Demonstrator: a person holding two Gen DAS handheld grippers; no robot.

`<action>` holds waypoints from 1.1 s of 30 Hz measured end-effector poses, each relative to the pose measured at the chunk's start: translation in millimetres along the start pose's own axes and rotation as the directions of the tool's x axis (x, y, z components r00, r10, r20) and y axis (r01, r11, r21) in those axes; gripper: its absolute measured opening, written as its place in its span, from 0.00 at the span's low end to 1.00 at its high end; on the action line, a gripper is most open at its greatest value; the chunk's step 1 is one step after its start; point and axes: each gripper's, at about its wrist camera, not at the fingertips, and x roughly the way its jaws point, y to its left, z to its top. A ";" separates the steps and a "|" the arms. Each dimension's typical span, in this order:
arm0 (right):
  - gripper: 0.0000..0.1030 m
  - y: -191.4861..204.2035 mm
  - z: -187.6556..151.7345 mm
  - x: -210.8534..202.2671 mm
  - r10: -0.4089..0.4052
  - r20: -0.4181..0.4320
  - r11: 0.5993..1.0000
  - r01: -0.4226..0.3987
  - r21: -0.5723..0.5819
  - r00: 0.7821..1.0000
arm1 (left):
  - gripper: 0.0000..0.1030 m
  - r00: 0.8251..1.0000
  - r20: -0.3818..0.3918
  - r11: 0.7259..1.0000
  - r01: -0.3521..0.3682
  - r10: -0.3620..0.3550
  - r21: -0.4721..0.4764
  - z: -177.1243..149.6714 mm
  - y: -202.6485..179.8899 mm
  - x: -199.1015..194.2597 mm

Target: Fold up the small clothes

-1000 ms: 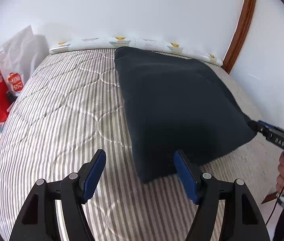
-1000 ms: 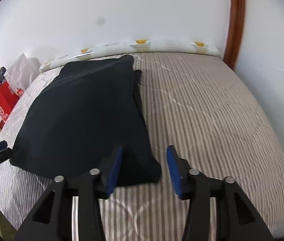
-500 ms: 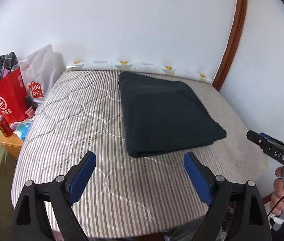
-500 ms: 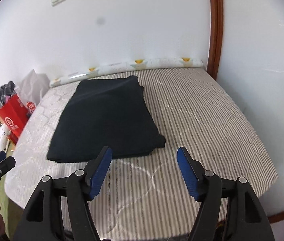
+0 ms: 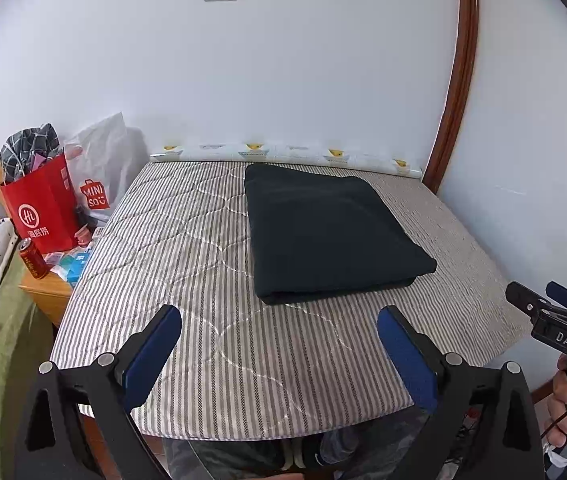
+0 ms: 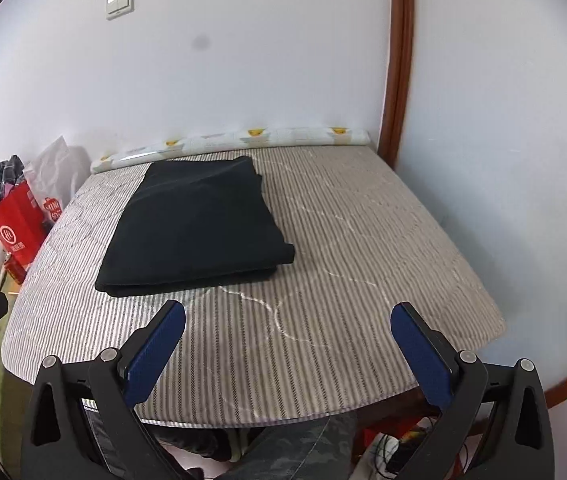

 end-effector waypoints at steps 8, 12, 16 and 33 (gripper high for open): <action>0.99 -5.4 -3.7 -15.8 -0.007 0.028 1.000 0.007 0.021 1.000 | 0.96 1.000 0.006 1.000 -0.007 0.007 0.011 -1.7 -6.1 -2.9; 0.99 -5.7 -5.1 -16.7 -0.021 0.030 1.000 0.020 0.020 0.999 | 0.96 1.000 -0.003 1.000 -0.008 0.008 0.008 -4.0 -6.2 -0.4; 0.99 -6.8 -5.9 -16.5 -0.018 0.026 1.000 0.018 0.023 0.999 | 0.96 1.000 -0.009 1.000 -0.010 0.010 0.003 -5.1 -4.4 1.0; 0.99 -7.9 -8.5 -16.4 -0.011 0.025 1.000 0.010 0.028 1.000 | 0.96 1.000 -0.011 1.000 -0.011 0.011 0.004 -5.9 -4.6 0.8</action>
